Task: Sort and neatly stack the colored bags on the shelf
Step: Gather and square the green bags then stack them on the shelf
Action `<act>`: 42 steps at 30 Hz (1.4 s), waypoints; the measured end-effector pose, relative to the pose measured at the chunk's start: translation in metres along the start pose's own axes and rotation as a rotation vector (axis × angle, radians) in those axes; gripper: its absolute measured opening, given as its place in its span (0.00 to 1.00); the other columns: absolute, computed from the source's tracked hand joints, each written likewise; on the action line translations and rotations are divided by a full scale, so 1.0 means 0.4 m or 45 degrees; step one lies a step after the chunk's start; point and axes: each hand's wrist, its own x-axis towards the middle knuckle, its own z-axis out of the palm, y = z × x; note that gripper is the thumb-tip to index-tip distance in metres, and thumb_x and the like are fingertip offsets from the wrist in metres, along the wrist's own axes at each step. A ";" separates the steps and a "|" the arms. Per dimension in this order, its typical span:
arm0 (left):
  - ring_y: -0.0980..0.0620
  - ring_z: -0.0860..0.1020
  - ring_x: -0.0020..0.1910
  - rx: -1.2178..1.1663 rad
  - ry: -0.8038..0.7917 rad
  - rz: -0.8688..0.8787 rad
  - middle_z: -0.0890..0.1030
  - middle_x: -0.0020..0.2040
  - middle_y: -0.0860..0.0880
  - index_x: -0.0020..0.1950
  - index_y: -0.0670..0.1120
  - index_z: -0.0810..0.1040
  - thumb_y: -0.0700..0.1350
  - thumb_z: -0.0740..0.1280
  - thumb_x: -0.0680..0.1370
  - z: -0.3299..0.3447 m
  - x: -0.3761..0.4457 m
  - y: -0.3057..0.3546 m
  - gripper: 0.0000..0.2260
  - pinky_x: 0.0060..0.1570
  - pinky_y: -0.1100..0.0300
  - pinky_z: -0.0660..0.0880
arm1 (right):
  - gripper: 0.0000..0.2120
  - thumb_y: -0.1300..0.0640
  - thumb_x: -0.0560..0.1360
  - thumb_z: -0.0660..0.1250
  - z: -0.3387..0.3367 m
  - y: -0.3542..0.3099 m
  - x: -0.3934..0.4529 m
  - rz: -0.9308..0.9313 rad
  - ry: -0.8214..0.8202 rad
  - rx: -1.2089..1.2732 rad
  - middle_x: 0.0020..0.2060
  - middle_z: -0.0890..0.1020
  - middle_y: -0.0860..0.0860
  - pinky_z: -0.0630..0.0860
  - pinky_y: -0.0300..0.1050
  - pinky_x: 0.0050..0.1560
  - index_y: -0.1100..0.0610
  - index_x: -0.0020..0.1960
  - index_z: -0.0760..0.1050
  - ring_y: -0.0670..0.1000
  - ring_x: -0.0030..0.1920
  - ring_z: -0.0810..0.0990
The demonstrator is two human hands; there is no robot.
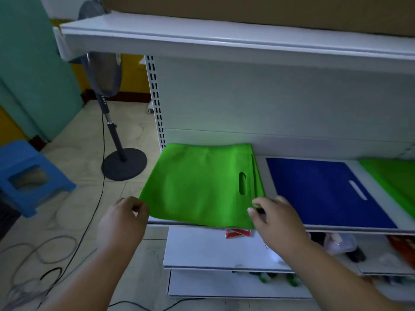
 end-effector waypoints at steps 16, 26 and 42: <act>0.46 0.74 0.26 -0.321 -0.253 -0.064 0.77 0.28 0.47 0.47 0.61 0.76 0.38 0.61 0.76 0.064 -0.127 0.078 0.16 0.27 0.58 0.67 | 0.19 0.52 0.79 0.64 -0.062 0.106 -0.047 0.068 0.161 0.221 0.25 0.73 0.40 0.66 0.42 0.31 0.42 0.69 0.72 0.41 0.28 0.73; 0.48 0.71 0.23 -0.585 -0.252 0.218 0.75 0.25 0.46 0.57 0.67 0.76 0.39 0.62 0.78 0.316 -0.373 0.597 0.21 0.26 0.58 0.65 | 0.21 0.52 0.80 0.62 -0.375 0.606 -0.205 0.229 0.505 0.116 0.64 0.79 0.49 0.74 0.44 0.55 0.48 0.73 0.69 0.53 0.61 0.79; 0.47 0.76 0.29 -0.582 -0.503 0.451 0.79 0.32 0.56 0.67 0.56 0.77 0.38 0.61 0.81 0.738 -0.524 1.231 0.19 0.28 0.57 0.68 | 0.21 0.50 0.81 0.60 -0.623 1.319 -0.187 0.504 0.533 0.203 0.37 0.83 0.52 0.74 0.48 0.31 0.44 0.73 0.66 0.48 0.31 0.77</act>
